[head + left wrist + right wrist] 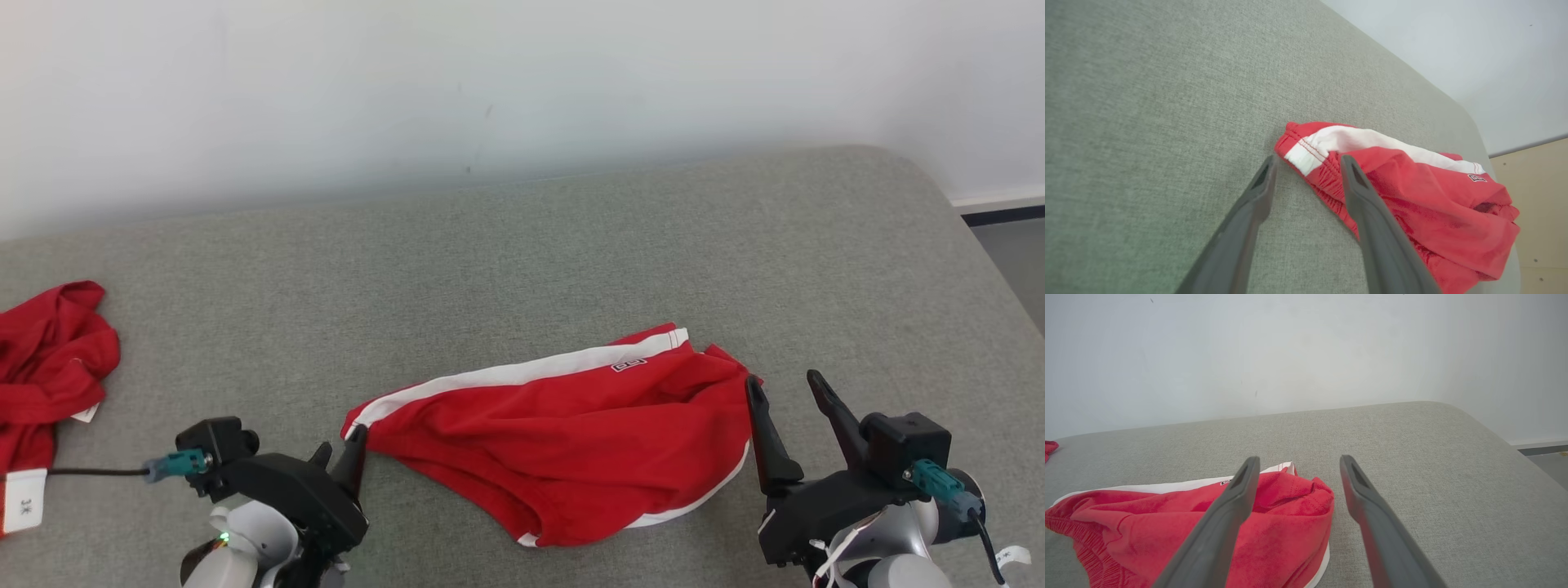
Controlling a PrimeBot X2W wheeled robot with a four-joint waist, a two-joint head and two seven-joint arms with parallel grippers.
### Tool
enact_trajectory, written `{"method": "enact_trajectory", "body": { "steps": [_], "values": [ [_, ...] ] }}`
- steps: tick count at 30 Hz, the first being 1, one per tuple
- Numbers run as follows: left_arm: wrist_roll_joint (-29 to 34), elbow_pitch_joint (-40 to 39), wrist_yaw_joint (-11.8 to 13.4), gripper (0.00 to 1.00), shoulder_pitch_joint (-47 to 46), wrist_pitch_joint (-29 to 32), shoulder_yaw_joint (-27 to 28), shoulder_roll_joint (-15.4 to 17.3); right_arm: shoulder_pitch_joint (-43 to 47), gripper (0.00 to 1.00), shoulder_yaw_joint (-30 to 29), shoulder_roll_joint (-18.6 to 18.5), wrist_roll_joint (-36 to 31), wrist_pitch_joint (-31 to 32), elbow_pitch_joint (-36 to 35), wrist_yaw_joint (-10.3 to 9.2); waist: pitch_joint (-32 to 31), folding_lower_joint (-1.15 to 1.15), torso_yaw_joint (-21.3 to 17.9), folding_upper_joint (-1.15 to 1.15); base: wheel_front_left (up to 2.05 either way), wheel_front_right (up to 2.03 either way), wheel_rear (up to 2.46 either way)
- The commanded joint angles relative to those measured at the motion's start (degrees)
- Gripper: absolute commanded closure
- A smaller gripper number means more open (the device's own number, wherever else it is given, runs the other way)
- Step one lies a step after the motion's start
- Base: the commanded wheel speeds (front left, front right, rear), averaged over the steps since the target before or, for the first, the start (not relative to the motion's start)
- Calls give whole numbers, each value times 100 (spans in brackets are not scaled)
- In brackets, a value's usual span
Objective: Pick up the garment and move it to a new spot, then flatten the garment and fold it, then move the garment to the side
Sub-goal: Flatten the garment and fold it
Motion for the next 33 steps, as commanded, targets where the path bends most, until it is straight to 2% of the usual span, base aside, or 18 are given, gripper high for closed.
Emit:
{"method": "enact_trajectory", "body": {
  "steps": [1, 4, 8, 10, 11, 12, 13, 16, 17, 18, 19, 22, 28, 30, 31, 32, 33],
  "values": [
    [-3, 174, 104, 42, -136, 82, 32, 22, -45, 0, 46, -4, -14, 20, -26, 18, 43, 0, -60, 0, 0, 0, 0],
    [-83, 359, 161, 49, -303, 265, 24, -12, -55, 0, 85, -2, 18, 14, -36, 18, 90, 0, -102, 0, 0, 0, 0],
    [-37, 511, 169, 39, -405, 308, -26, 5, -19, 0, 45, -2, 50, -33, -24, 18, 159, 0, -138, 0, 0, 0, 0],
    [-49, 556, 138, 39, -445, 286, -29, -17, -19, 0, 35, -1, 64, -47, -18, 18, 186, 0, -147, 0, 0, 0, 0],
    [-46, 590, 135, 41, -448, 281, -35, -22, -23, 0, 32, -2, 69, -51, -16, 18, 197, 0, -151, 0, 0, 0, 0],
    [-17, 627, 152, 51, -469, 273, -44, -15, -30, 0, 31, -2, 69, -58, -14, 18, 211, 0, -155, 0, 0, 0, 0],
    [-5, 654, 155, 53, -507, 266, -48, -16, -41, 0, 31, -2, 63, -65, -12, 18, 225, 0, -157, 0, 0, 0, 0],
    [0, 725, 142, 52, -576, 242, -50, -37, -90, 0, 49, -1, 67, -80, 12, 18, 258, 0, -156, 0, 0, 0, 0],
    [25, 762, 175, 35, -590, 220, -49, -36, -106, 0, 56, -2, 67, -86, 19, 18, 268, 0, -151, 0, 0, 0, 0],
    [31, 794, 195, 7, -623, 190, -36, -46, -121, 0, 65, -2, 70, -91, 28, 18, 277, 0, -146, 0, 0, 0, 0],
    [18, 826, 186, 3, -653, 184, -36, -70, -136, 0, 73, -2, 75, -97, 40, 18, 285, 0, -141, 0, 0, 0, 0],
    [-29, 893, 164, 0, -708, 168, -21, -111, -166, 0, 91, -2, 84, -100, 64, 18, 302, 0, -133, 0, 0, 0, 0],
    [172, 1123, 263, 0, -840, 144, -164, -85, -186, 0, 162, -2, 110, -127, 97, 18, 336, 0, -140, 0, 0, 0, 0],
    [159, 1163, 239, 29, -866, 168, -217, -128, -207, 0, 179, -1, 118, -136, 105, 18, 346, 0, -142, 0, 0, 0, 0],
    [144, 1178, 230, 38, -871, 161, -222, -156, -215, 0, 180, -2, 115, -139, 114, 18, 349, 0, -142, 0, 0, 0, 0],
    [139, 1190, 212, 54, -873, 166, -238, -171, -221, 0, 178, -2, 117, -143, 118, 18, 353, 0, -142, 0, 0, 0, 0],
    [138, 1200, 198, 62, -869, 162, -242, -178, -226, 0, 178, -2, 118, -147, 119, 18, 357, 0, -143, 0, 0, 0, 0]
  ]
}}
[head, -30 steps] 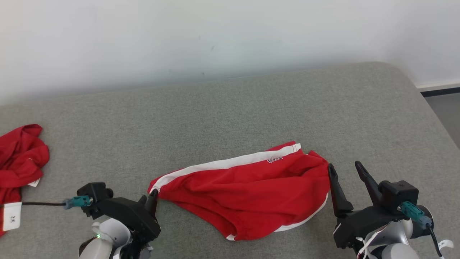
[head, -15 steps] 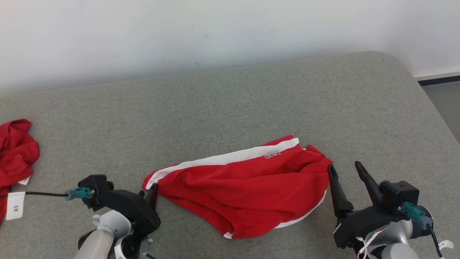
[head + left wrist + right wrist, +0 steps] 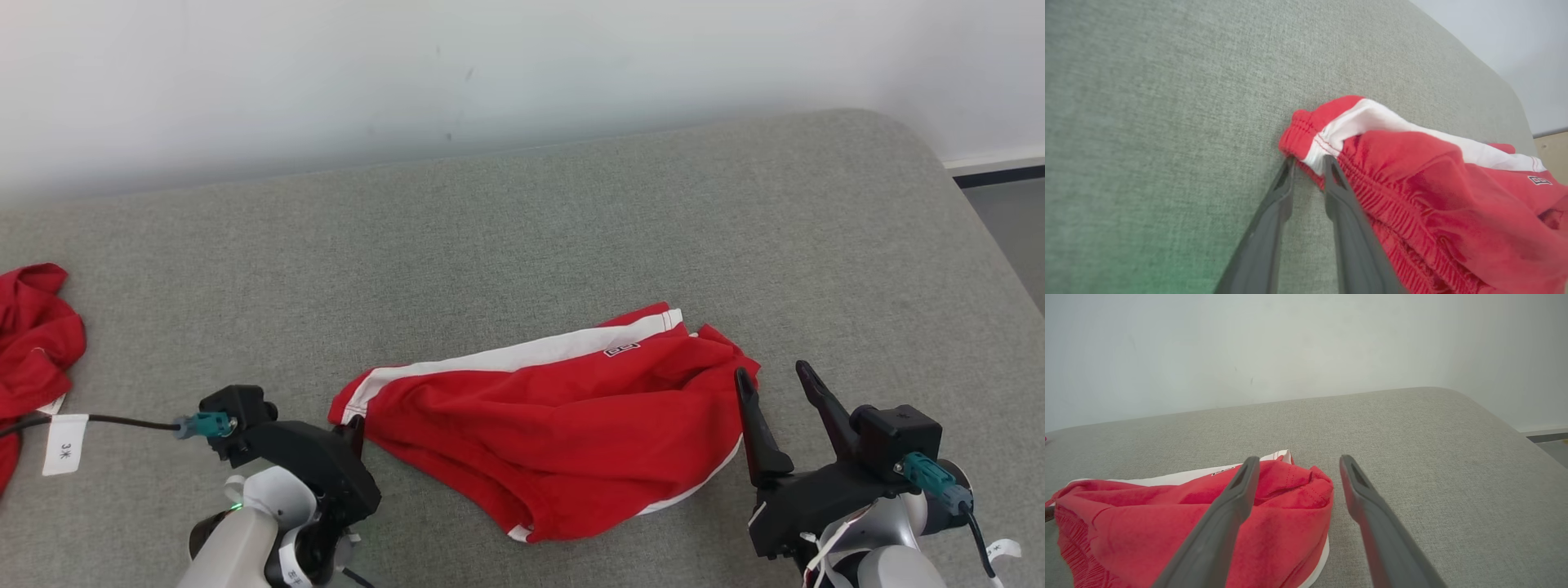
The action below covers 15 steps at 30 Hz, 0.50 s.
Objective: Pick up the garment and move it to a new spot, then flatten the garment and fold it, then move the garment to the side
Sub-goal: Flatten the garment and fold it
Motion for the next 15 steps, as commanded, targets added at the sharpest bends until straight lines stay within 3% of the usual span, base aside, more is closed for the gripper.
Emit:
{"method": "enact_trajectory", "body": {
  "steps": [1, 2, 3, 9, 15],
  "values": [
    [-32, 23, -41, 75, -21, -15, -22, -14, -50, 0, 6, -2, 34, -42, -10, 18, 2, 0, -1, 0, 0, 0, 0],
    [-27, 29, -52, 91, -30, -30, -28, -11, -52, 0, 9, -1, 34, -36, -6, 18, 4, 0, -2, 0, 0, 0, 0],
    [-21, 32, -84, 100, -44, -54, -31, -13, -55, 0, 12, -2, 33, -36, -3, 18, 7, 0, -3, 0, 0, 0, 0],
    [64, -1, -154, 100, -131, -183, -47, 47, -212, 0, 55, -2, 42, 49, -55, 18, 49, 0, 33, 0, 0, 0, 0],
    [157, -286, -152, 100, -113, -339, -74, 121, -1560, 0, 153, -413, 427, 945, 323, 18, 293, 0, 152, 0, 0, 0, 0]
  ]
}}
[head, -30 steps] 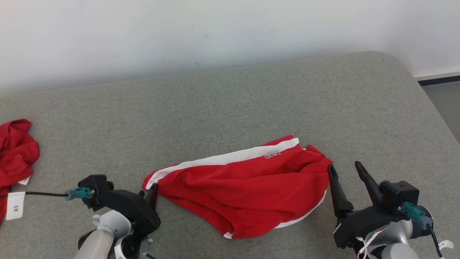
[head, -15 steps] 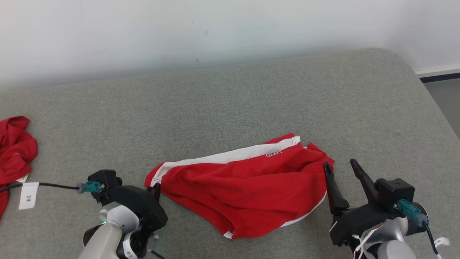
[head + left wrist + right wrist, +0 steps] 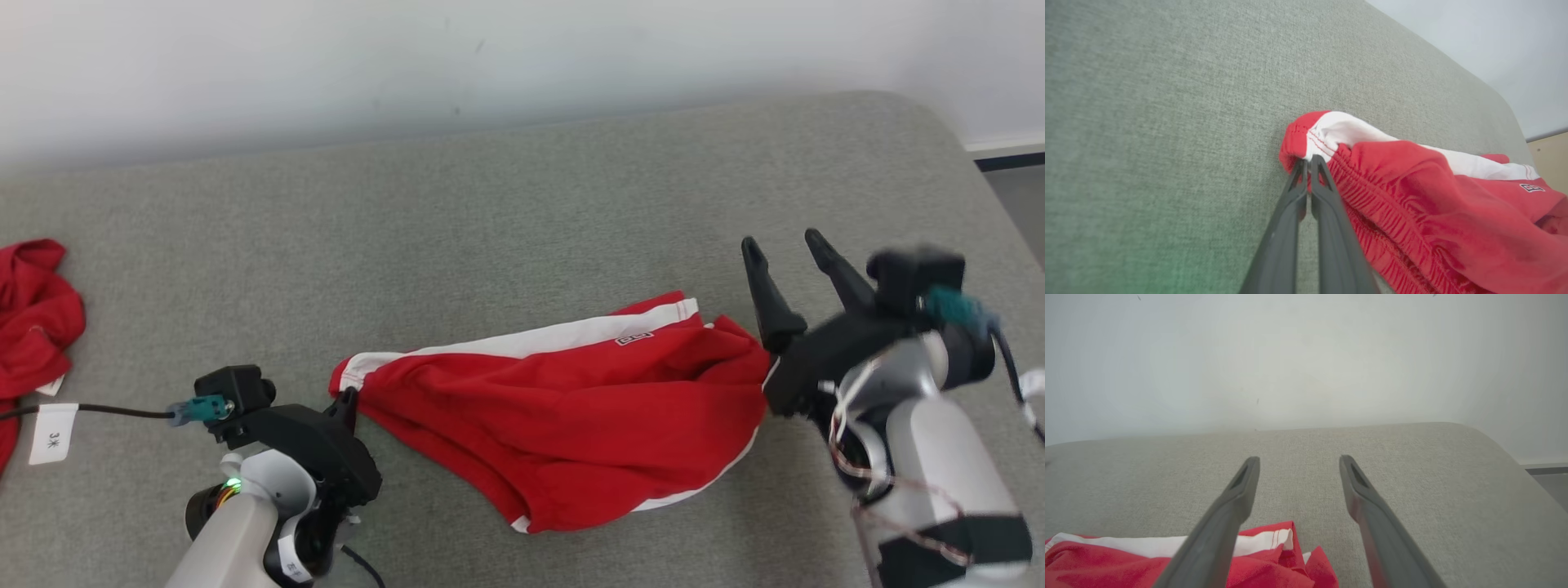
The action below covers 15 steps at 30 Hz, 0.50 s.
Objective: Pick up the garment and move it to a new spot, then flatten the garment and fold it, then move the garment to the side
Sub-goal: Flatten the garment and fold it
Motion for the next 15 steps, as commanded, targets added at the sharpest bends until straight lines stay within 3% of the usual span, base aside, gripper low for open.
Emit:
{"method": "enact_trajectory", "body": {
  "steps": [1, 2, 4, 9, 15],
  "values": [
    [64, -67, 3, 100, -39, -35, -18, 13, -143, 10, 29, -50, 135, 292, 243, 18, 117, 0, 109, -1, 0, 0, 0],
    [79, -110, 10, 100, -47, -33, -48, -14, -289, 25, 8, -101, 225, 620, 449, 18, 163, 0, 157, -1, 0, 0, 0],
    [114, -208, 20, 100, -75, -9, -117, -67, -598, 0, 18, -290, 307, 1355, 789, 18, 247, 0, 262, -1, 0, 0, 0],
    [137, -321, 5, 100, -96, 29, -188, -101, -979, 0, 85, -510, 308, 2620, 1082, 18, 383, 0, 422, -1, 0, 0, 0],
    [149, -340, -8, 100, -137, 21, -233, -119, -1070, 0, 81, -474, 460, 3304, 1027, 18, 444, 0, 467, -1, 0, 0, 0]
  ]
}}
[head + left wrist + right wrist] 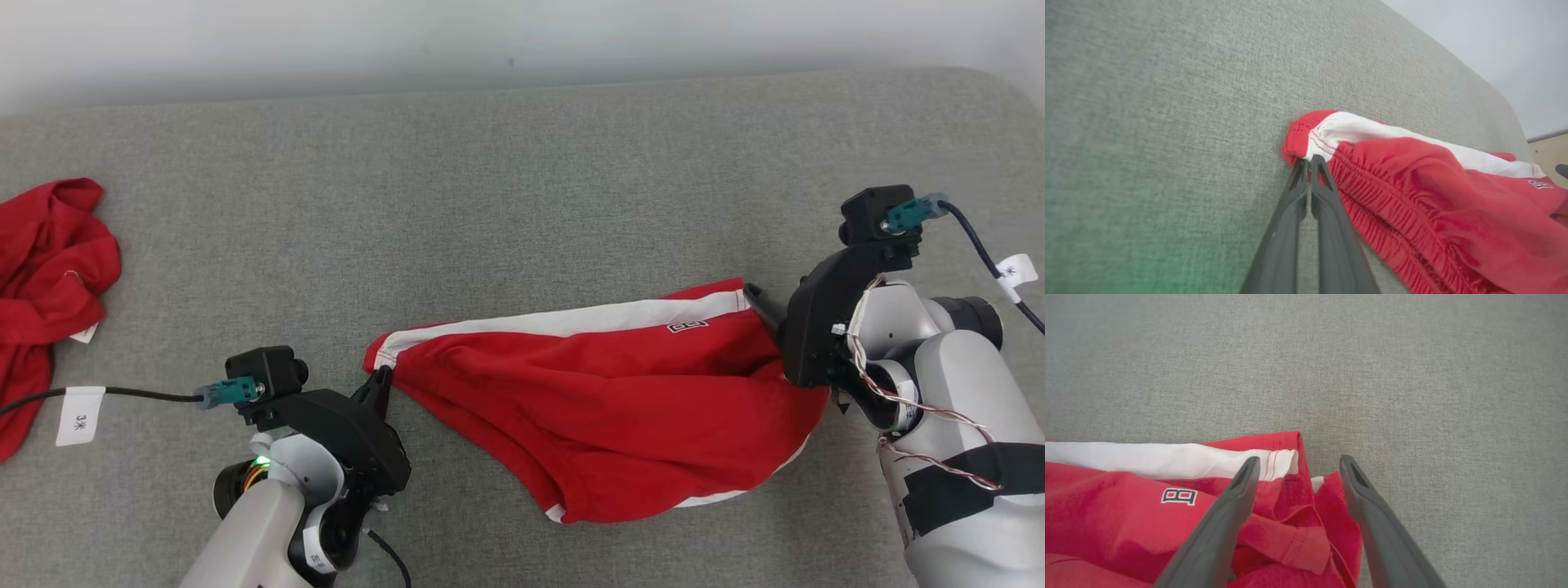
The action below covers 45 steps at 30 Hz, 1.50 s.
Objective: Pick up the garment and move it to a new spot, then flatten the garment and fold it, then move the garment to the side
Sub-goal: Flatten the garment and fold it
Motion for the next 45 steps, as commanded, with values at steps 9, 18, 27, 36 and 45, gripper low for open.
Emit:
{"method": "enact_trajectory", "body": {
  "steps": [9, 18, 27, 36, 45],
  "values": [
    [72, 44, -29, 100, -67, 16, -71, 7, 231, 23, 10, 72, 24, 556, -322, 18, 4, -1, 13, -1, 0, 0, 0],
    [111, -38, -21, 100, -178, 71, -134, 41, -93, 38, -299, 378, -163, 378, 53, 18, 165, -1, 88, -1, 0, 0, 0],
    [104, -48, -16, 100, -191, 118, -182, 54, -279, 92, -468, 532, -412, 334, 493, 18, 254, -1, 145, -1, 0, 0, 0],
    [89, -229, -88, 100, -250, -188, -54, 111, -362, 100, -393, 443, -265, -116, 460, 18, 93, -1, 54, -1, 0, 0, 0],
    [-13, -628, -233, 100, -610, -347, 154, 204, -643, 100, -182, 352, 304, -1162, -29, 18, 71, -1, -45, -1, 0, 0, 0]
  ]
}}
